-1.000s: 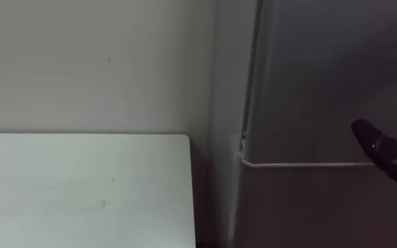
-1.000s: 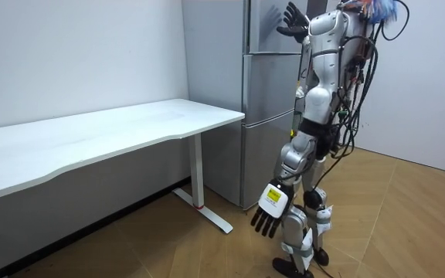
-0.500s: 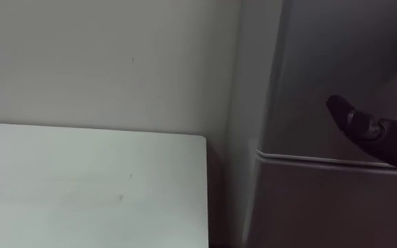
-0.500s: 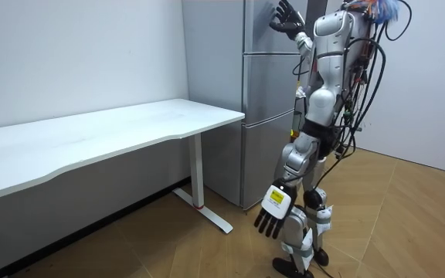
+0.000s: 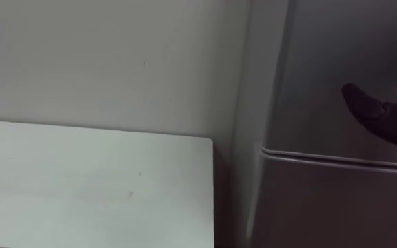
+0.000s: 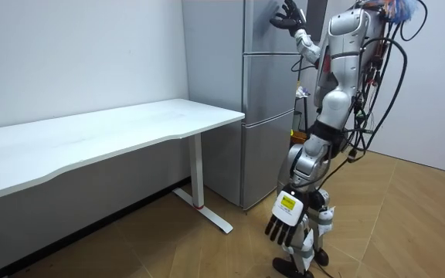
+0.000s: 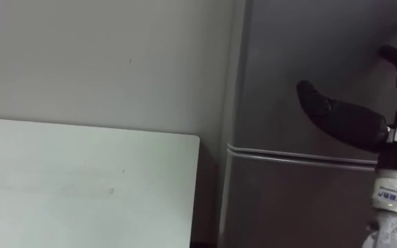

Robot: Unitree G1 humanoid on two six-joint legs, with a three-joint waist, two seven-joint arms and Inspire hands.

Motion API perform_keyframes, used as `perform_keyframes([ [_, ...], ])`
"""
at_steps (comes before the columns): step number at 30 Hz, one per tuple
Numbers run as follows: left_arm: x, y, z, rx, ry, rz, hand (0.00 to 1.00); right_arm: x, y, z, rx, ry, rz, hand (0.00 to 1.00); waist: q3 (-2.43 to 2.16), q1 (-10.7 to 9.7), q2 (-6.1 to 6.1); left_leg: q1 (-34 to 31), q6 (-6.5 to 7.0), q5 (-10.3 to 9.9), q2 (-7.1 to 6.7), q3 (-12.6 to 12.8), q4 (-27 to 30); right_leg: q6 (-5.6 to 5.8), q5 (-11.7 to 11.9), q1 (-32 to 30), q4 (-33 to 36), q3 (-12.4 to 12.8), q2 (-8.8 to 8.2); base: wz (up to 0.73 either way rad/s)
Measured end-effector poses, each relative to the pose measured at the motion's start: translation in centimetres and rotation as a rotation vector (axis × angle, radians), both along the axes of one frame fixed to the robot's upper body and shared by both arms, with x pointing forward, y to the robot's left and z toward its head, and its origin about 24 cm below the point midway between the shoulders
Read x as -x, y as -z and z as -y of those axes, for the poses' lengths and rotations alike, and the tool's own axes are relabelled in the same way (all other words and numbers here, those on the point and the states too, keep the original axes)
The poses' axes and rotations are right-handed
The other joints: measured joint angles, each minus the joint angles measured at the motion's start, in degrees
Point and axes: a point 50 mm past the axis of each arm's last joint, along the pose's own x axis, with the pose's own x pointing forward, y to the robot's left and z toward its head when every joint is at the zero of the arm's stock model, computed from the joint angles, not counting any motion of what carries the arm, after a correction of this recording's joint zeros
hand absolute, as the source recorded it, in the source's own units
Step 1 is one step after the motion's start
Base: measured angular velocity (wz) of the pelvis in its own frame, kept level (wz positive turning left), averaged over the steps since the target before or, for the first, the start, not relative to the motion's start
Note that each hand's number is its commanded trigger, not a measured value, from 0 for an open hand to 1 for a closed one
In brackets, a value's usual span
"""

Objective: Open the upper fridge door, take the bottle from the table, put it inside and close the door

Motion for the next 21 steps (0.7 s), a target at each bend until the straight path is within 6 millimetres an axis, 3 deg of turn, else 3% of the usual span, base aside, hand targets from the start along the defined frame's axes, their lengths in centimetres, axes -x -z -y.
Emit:
perform_keyframes([
  [8,-1.0,-0.1,-0.3,-0.005,0.018,0.025,0.0,-1.4,-0.4,1.2,-0.015,0.065,-0.007,0.0,-0.01,0.29,-0.17,-0.07,0.04,0.22,0.02,-0.02,0.1,0.14,0.15,0.06,-0.02,-0.55,-0.16,0.0],
  [21,-1.0,-0.4,-1.0,0.001,0.024,0.024,0.0,-1.3,-0.5,1.5,0.011,0.086,-0.012,0.0,-0.2,0.18,-0.4,0.0,0.1,0.26,0.0,-0.13,0.04,-0.08,0.75,0.74,-0.94,-0.78,-0.05,0.0],
])
